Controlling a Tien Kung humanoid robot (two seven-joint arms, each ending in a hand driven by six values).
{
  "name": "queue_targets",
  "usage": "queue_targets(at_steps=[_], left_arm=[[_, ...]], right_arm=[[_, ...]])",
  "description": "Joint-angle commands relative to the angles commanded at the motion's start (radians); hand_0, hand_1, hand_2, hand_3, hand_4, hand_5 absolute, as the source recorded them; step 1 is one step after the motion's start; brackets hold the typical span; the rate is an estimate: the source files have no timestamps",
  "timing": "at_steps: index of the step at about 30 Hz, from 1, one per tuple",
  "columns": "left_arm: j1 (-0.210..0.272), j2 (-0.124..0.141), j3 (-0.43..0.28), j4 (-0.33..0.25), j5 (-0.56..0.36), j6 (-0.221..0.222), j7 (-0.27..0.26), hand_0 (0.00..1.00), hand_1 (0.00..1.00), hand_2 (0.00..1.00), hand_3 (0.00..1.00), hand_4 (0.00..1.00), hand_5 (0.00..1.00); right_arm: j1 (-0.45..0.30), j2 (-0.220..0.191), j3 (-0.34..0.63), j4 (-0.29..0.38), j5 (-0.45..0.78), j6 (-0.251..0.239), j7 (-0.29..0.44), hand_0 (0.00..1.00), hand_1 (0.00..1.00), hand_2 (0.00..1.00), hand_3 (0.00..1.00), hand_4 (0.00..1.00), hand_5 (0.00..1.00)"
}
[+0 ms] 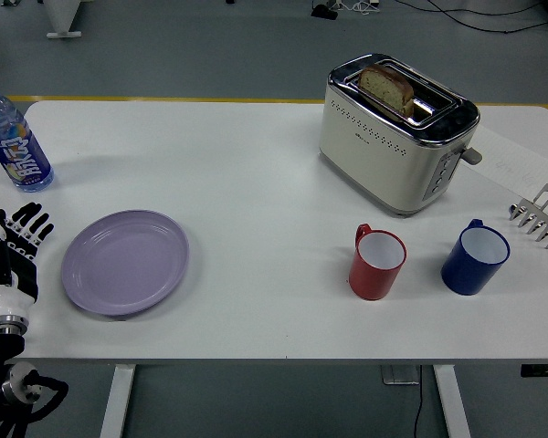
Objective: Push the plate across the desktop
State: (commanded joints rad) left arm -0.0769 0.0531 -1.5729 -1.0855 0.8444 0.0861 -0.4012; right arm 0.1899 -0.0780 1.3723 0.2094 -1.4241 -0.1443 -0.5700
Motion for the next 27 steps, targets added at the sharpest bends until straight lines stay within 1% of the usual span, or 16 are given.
queue_targets(at_steps=[3, 9, 16, 27], left_arm=[[-0.006, -0.006, 0.005, 0.006, -0.009, 0.0, -0.003, 0.77, 0.788, 0.784, 0.613, 0.528, 0.998], [-0.025, -0.03, 0.015, 0.028, -0.04, -0.006, -0.012, 0.767, 0.786, 0.783, 0.611, 0.539, 0.998], [-0.034, -0.051, 0.035, 0.039, -0.052, -0.007, -0.017, 0.766, 0.784, 0.782, 0.611, 0.542, 0.998], [-0.039, -0.053, 0.057, 0.041, -0.065, -0.009, -0.018, 0.761, 0.78, 0.779, 0.613, 0.536, 0.998]], right_arm=[[0.002, -0.001, 0.0, 0.0, -0.001, 0.001, 0.001, 0.566, 0.557, 0.694, 0.612, 0.338, 0.317], [0.008, -0.001, 0.0, -0.001, -0.004, 0.001, 0.001, 0.566, 0.556, 0.694, 0.612, 0.337, 0.317], [0.011, -0.001, 0.0, -0.001, -0.006, 0.003, 0.001, 0.566, 0.556, 0.694, 0.612, 0.337, 0.318], [0.012, -0.003, 0.002, -0.002, -0.01, 0.004, 0.004, 0.566, 0.556, 0.694, 0.611, 0.337, 0.32]])
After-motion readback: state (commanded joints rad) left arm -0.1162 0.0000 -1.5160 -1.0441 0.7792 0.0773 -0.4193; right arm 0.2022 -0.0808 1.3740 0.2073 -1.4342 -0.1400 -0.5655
